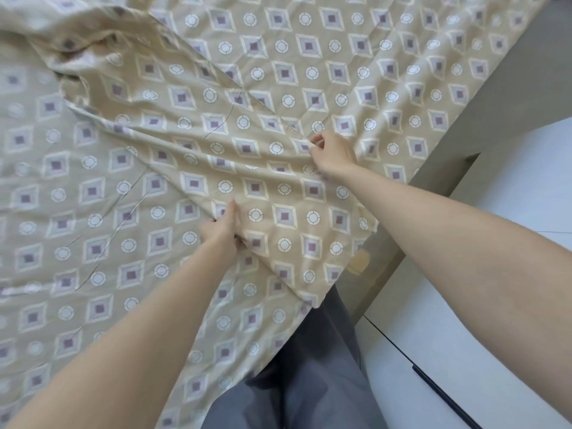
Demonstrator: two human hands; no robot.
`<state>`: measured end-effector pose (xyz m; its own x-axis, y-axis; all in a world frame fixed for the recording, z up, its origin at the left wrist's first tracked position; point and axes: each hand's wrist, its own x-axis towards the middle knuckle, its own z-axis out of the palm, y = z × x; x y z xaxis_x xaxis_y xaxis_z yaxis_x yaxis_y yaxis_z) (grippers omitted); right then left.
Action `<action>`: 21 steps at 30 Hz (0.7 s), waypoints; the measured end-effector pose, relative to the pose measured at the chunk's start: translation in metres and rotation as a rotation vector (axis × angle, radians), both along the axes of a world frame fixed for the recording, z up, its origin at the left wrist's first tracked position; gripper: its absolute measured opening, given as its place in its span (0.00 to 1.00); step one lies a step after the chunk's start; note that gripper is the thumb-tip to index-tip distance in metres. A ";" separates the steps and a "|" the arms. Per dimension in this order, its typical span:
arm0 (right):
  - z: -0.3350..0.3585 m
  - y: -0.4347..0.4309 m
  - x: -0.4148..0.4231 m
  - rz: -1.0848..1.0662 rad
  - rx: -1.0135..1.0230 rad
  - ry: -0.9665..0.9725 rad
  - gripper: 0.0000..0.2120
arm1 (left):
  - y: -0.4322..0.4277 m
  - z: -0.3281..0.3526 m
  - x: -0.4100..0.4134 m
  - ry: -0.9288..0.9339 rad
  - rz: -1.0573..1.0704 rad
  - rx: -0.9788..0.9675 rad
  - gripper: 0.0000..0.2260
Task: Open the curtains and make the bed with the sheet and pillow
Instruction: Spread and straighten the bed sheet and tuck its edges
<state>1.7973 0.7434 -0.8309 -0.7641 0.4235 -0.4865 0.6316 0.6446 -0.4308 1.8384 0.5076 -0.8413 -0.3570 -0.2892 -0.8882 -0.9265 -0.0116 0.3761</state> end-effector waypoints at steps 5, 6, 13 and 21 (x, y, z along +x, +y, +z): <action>-0.008 -0.013 -0.021 -0.031 0.044 -0.073 0.11 | -0.022 0.000 -0.018 0.092 -0.081 -0.193 0.16; -0.007 -0.014 -0.024 -0.046 0.060 -0.071 0.10 | -0.025 0.001 -0.015 0.077 -0.084 -0.178 0.15; 0.003 -0.020 -0.049 -0.053 0.073 -0.055 0.13 | -0.036 0.003 -0.023 -0.031 0.063 0.025 0.16; 0.010 -0.062 -0.125 0.020 -0.181 -0.091 0.10 | -0.063 0.007 -0.092 0.132 0.234 -0.054 0.13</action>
